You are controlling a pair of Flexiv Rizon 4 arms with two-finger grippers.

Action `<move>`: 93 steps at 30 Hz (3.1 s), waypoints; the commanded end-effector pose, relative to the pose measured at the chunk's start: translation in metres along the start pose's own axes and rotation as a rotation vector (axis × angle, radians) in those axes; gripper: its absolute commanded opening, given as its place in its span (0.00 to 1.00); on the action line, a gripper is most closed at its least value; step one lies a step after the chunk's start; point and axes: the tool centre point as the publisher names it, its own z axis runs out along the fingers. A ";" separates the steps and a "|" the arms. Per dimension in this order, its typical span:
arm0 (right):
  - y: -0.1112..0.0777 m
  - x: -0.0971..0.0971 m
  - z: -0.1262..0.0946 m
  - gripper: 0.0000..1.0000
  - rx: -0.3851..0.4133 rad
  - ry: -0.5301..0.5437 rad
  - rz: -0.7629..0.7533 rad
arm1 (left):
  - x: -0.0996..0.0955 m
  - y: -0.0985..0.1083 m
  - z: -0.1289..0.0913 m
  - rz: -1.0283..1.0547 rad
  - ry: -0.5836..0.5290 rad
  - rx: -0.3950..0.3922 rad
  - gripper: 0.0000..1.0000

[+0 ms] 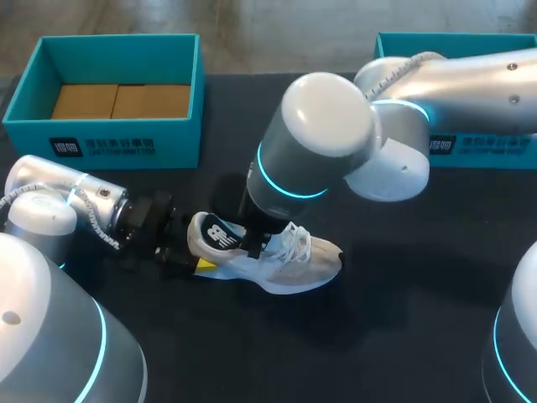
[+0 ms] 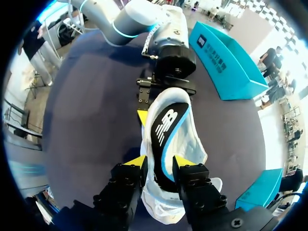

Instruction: Take the shoe out of the shoebox, open the shoe tongue, remove and reinsert the insole, then place the shoe into the shoebox

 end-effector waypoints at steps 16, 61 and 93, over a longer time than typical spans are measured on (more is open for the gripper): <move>0.019 -0.003 -0.023 0.35 0.064 0.002 -0.028 | -0.001 0.002 0.001 -0.001 -0.001 -0.001 0.00; 0.049 -0.016 0.019 0.70 0.256 0.208 0.279 | -0.001 0.002 0.001 -0.001 -0.001 -0.001 0.00; 0.058 -0.013 -0.013 0.00 0.232 0.120 0.252 | -0.001 0.002 0.001 -0.001 -0.001 -0.001 0.00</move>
